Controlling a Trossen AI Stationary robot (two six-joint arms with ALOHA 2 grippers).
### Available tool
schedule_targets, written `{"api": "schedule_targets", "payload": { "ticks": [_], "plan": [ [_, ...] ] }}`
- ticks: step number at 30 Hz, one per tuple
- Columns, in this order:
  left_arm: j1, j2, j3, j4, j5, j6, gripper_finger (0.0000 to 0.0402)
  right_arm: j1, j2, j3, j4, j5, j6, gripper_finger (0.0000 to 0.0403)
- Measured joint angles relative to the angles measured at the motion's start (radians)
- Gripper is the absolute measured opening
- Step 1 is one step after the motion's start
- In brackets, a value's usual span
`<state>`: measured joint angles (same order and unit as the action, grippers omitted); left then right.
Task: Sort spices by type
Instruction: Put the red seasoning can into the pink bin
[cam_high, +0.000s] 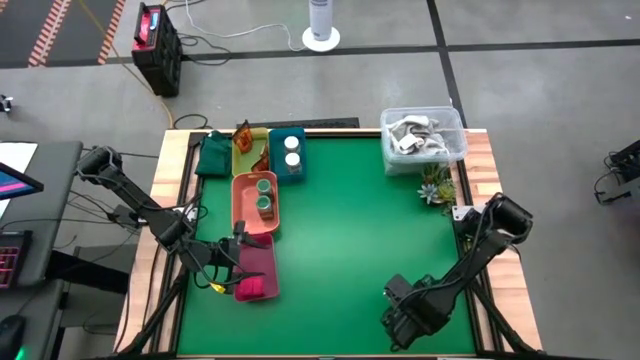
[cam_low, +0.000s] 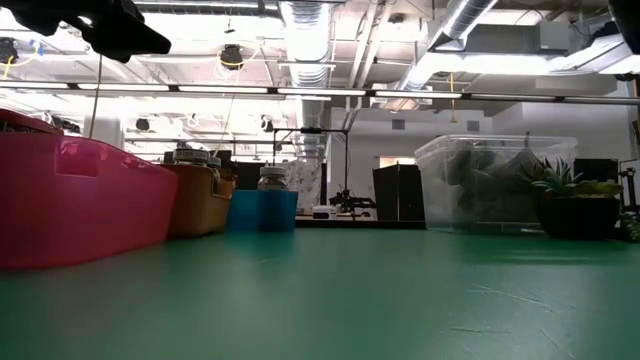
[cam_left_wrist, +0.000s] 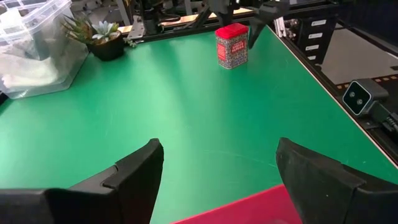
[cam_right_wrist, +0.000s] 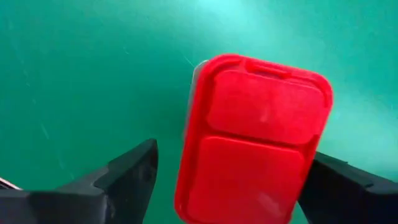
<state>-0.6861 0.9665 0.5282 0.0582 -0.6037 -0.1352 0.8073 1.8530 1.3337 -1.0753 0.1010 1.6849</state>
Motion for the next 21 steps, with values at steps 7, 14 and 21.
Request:
{"api": "schedule_targets", "payload": {
  "ticks": [7,14,21],
  "plan": [
    [0.0,0.0,0.0,-0.015,0.0,0.004,0.0297,-0.033,0.0,0.0,-0.001,-0.06,-0.113,0.0275],
    [0.0,0.0,0.0,-0.021,0.0,-0.001,0.0297,-0.086,0.0,0.019,-0.001,-0.08,-0.319,0.0232],
    [0.048,0.0,0.0,0.004,0.07,-0.057,0.0297,-0.197,0.0,0.108,-0.086,0.029,-0.536,0.024]
  ]
}}
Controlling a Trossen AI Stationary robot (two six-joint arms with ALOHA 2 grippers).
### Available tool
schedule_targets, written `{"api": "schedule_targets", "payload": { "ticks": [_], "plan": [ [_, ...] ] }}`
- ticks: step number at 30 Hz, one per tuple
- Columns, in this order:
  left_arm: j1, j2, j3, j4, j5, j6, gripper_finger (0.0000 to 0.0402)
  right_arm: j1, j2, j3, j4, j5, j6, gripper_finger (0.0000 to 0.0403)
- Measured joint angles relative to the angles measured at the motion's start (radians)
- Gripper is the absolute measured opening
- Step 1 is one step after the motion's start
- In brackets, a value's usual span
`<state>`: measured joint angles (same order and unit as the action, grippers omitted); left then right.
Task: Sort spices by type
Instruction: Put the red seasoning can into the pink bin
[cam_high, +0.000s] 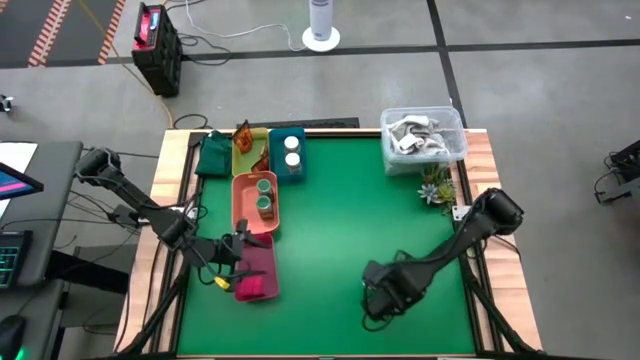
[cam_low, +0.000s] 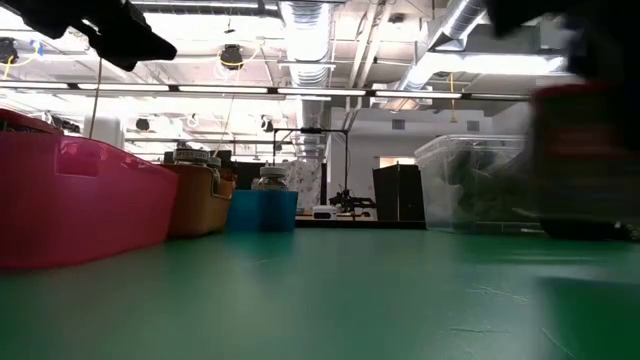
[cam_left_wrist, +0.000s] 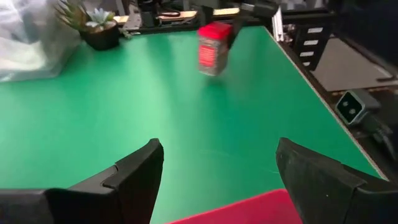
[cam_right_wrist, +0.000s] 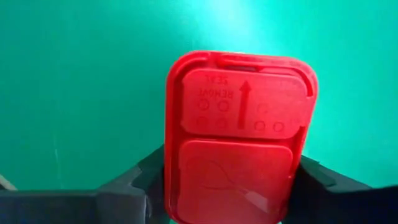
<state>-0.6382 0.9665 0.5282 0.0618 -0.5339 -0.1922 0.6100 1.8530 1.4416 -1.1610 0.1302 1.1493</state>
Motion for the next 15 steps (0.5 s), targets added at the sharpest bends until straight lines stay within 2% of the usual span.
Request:
{"api": "schedule_targets", "payload": {
  "ticks": [4,9,15],
  "plan": [
    [0.023,0.019,0.0,0.014,0.009,-0.011,0.0297,-0.075,0.0,0.065,0.014,0.091,-0.143,0.0238],
    [0.042,0.074,0.0,0.095,0.017,-0.004,0.0297,-0.161,0.0,0.131,0.139,0.201,-0.358,0.0233],
    [0.067,0.139,0.0,0.26,0.031,0.015,0.0297,-0.229,0.0,0.155,0.358,0.24,-0.585,0.0239]
  ]
}}
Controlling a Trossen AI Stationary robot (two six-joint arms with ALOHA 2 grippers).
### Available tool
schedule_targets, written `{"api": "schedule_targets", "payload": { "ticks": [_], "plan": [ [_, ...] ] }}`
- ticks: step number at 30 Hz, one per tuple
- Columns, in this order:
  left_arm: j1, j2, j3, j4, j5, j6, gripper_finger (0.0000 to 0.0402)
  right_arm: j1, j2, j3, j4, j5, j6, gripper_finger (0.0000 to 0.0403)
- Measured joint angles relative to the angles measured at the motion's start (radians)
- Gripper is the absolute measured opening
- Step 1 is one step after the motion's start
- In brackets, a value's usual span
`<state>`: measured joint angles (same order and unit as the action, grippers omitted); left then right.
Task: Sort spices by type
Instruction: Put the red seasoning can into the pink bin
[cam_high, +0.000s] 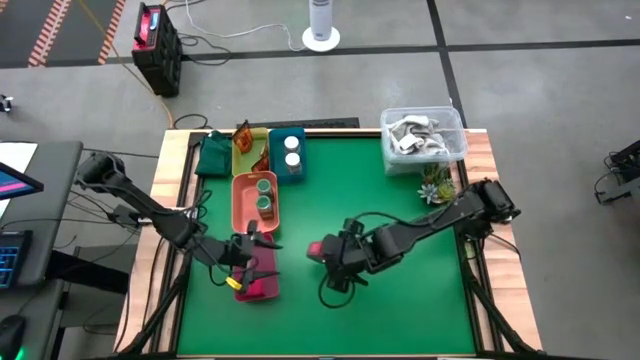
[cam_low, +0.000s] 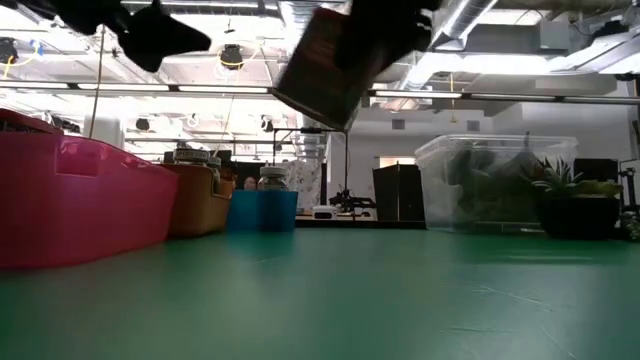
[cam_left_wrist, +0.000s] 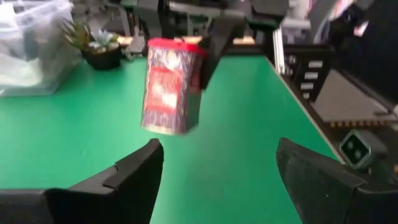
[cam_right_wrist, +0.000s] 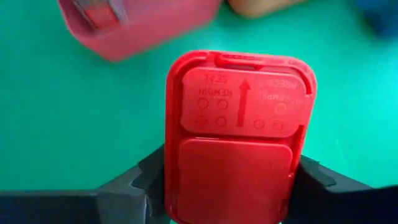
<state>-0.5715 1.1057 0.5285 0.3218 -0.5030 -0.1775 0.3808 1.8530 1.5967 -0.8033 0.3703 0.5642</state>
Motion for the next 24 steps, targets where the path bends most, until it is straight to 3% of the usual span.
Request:
{"api": "schedule_targets", "payload": {
  "ticks": [3,16,24],
  "plan": [
    [0.017,0.022,0.002,0.061,-0.001,0.001,0.0297,-0.018,0.0,0.0,0.067,0.0,-0.074,0.0237],
    [0.087,0.177,0.228,-0.055,-0.002,0.138,0.0312,-0.009,0.0,0.0,0.157,-0.001,-0.158,0.0237],
    [0.135,0.279,0.299,-0.063,0.11,0.136,0.0318,0.033,0.0,0.0,0.166,-0.003,-0.155,0.0237]
  ]
}}
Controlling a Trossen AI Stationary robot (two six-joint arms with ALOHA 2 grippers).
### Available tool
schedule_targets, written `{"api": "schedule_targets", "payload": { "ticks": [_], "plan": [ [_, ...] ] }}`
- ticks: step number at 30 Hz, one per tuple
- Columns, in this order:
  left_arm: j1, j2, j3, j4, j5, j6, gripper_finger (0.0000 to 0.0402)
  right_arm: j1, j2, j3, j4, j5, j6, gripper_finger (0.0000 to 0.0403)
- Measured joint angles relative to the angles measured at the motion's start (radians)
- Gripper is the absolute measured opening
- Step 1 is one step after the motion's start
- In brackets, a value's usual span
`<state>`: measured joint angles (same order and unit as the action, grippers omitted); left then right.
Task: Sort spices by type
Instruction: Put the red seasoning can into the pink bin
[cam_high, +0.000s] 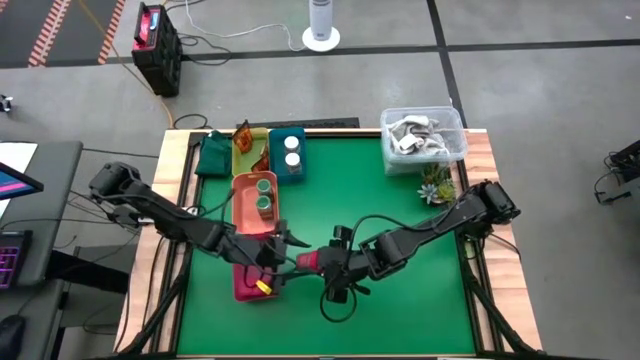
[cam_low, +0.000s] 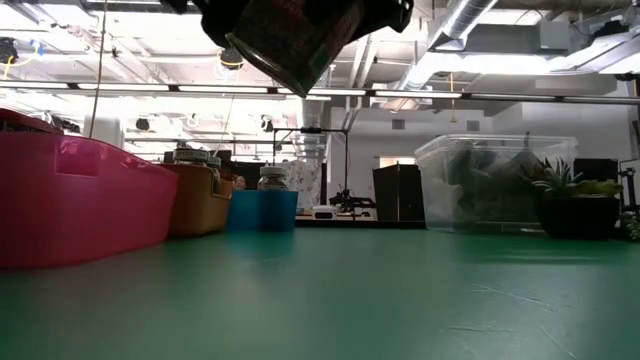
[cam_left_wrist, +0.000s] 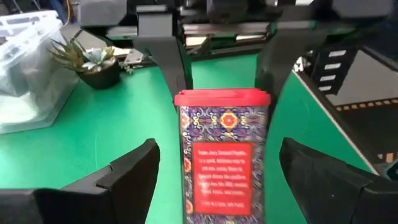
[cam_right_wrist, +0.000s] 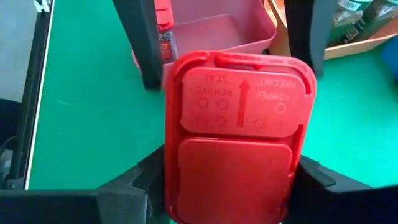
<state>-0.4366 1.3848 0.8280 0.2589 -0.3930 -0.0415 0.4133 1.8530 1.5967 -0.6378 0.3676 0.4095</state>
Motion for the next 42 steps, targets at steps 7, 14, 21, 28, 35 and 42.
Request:
{"api": "schedule_targets", "payload": {
  "ticks": [7,14,21,28,35,42],
  "plan": [
    [0.008,0.076,0.062,-0.002,0.001,0.023,0.0318,0.0,0.0,0.0,0.014,0.0,0.0,0.0237],
    [0.007,0.066,0.076,0.006,0.001,0.037,0.0318,0.006,0.0,0.0,0.024,0.001,0.0,0.0237],
    [0.007,0.067,0.076,0.001,0.022,0.038,0.0294,0.017,0.0,0.0,0.029,0.001,0.0,0.0237],
    [0.007,0.067,0.076,0.0,0.027,0.029,0.0208,0.018,0.0,0.0,0.029,0.001,-0.023,0.0241],
    [0.007,0.068,0.075,-0.002,0.027,0.03,0.019,0.018,0.0,0.0,0.042,0.0,-0.023,0.0267],
    [-0.008,0.068,0.069,-0.007,0.021,0.046,0.0203,0.016,-0.001,0.0,0.042,-0.01,-0.024,0.0313]
  ]
}}
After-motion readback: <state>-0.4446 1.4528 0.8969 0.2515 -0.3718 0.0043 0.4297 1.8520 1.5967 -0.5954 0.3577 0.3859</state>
